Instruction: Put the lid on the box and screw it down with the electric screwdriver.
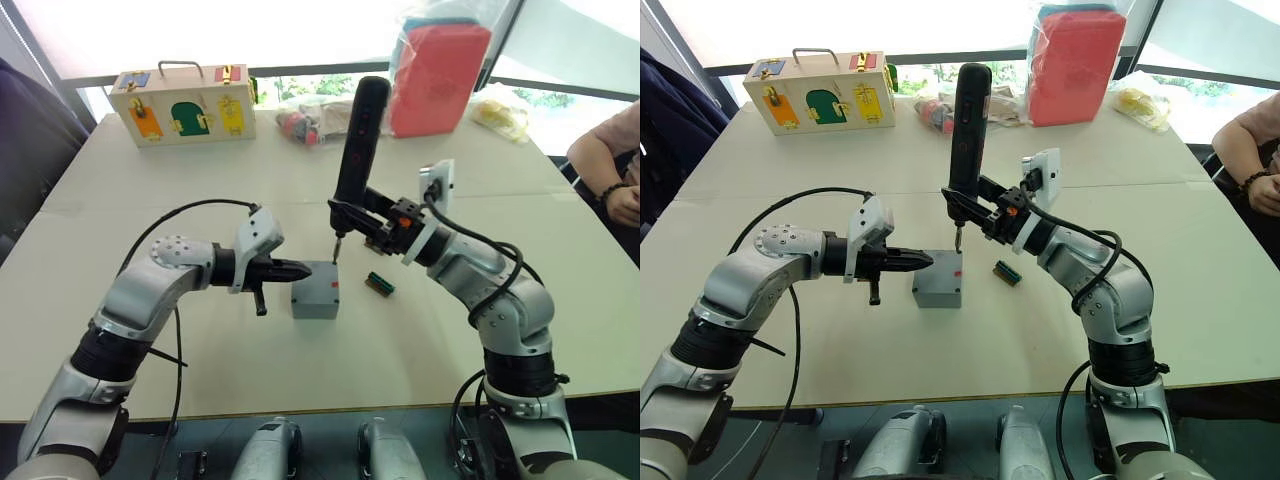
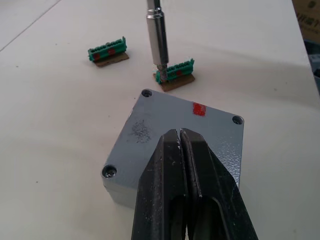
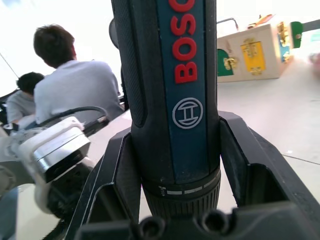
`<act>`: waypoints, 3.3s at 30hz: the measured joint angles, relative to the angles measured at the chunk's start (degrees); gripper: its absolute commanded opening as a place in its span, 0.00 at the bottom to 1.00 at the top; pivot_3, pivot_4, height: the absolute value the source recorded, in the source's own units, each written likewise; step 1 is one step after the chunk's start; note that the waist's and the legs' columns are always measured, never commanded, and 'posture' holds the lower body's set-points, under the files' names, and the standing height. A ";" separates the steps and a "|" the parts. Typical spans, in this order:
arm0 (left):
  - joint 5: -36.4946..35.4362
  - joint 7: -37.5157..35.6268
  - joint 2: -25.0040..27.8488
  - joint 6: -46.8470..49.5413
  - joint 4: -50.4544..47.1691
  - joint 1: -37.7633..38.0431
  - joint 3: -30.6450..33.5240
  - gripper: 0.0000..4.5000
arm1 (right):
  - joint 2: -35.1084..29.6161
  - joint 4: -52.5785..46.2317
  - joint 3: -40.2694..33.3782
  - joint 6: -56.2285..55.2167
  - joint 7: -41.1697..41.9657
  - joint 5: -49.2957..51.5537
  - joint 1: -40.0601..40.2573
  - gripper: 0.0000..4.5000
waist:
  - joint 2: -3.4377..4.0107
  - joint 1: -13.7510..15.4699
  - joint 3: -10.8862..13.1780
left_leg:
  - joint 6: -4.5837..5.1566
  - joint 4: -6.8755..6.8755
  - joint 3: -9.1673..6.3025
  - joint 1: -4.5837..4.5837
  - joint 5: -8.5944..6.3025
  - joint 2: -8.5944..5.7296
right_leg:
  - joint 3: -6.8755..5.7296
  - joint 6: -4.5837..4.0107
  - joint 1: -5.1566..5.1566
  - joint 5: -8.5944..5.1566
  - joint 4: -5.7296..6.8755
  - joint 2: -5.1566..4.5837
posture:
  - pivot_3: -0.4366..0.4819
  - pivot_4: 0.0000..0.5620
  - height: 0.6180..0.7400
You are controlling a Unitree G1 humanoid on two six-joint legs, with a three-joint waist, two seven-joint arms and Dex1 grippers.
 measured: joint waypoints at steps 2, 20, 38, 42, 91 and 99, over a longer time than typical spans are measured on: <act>0.56 -0.23 -0.65 -0.29 1.01 -0.23 -0.47 0.00 | 0.06 1.69 0.39 -1.92 0.00 -1.43 0.03 0.40 | 0.00 0.01 0.00 | -0.01 0.00 0.00 0.00 0.01 0.00 | 0.00 0.00 0.00 0.00 0.00 0.00 | 0.48 0.27 1.00; 5.12 -0.92 -2.76 -2.86 2.93 -0.67 -2.73 0.00 | 0.56 3.60 3.50 -8.52 1.83 -5.57 2.78 0.40 | -0.02 0.13 -0.01 | -0.03 0.02 -0.01 0.04 0.02 0.00 | 0.00 0.00 0.05 0.00 0.02 0.00 | 0.48 0.27 1.00; 5.32 -0.41 -3.40 -1.74 1.32 2.33 -2.71 0.00 | 2.08 5.35 6.59 -18.41 1.40 -10.53 8.71 0.40 | -0.01 0.15 -0.90 | 0.48 -0.12 -0.08 1.20 -0.32 0.03 | -0.02 0.02 1.23 -0.06 -0.33 0.02 | 0.48 0.27 1.00; 5.29 -0.20 -3.49 -0.95 0.53 2.77 -2.74 0.00 | 2.08 5.31 7.03 -18.43 0.92 -11.39 8.76 0.40 | 0.01 0.17 -1.10 | 0.49 -0.13 -0.09 1.25 -0.33 0.03 | -0.02 0.02 1.23 -0.07 -0.35 0.02 | 0.48 0.27 1.00; -4.98 7.86 -9.48 -0.84 -6.94 8.66 11.48 0.00 | -15.19 16.98 -21.04 42.48 -18.67 20.18 -29.29 0.40 | 0.40 1.15 -0.85 | 0.44 -0.17 -0.08 0.08 -0.30 0.03 | -0.04 -0.12 0.22 0.00 -0.37 -0.37 | 0.48 0.27 1.00; -13.35 3.49 4.01 8.19 -17.59 16.82 14.89 0.00 | -36.30 31.20 -6.91 54.32 -18.48 23.33 -19.16 0.40 | 0.54 1.28 -0.65 | 0.72 -0.16 -0.02 0.02 -0.45 0.01 | -0.14 -0.34 0.50 -0.08 -0.97 -0.40 | 0.48 0.27 1.00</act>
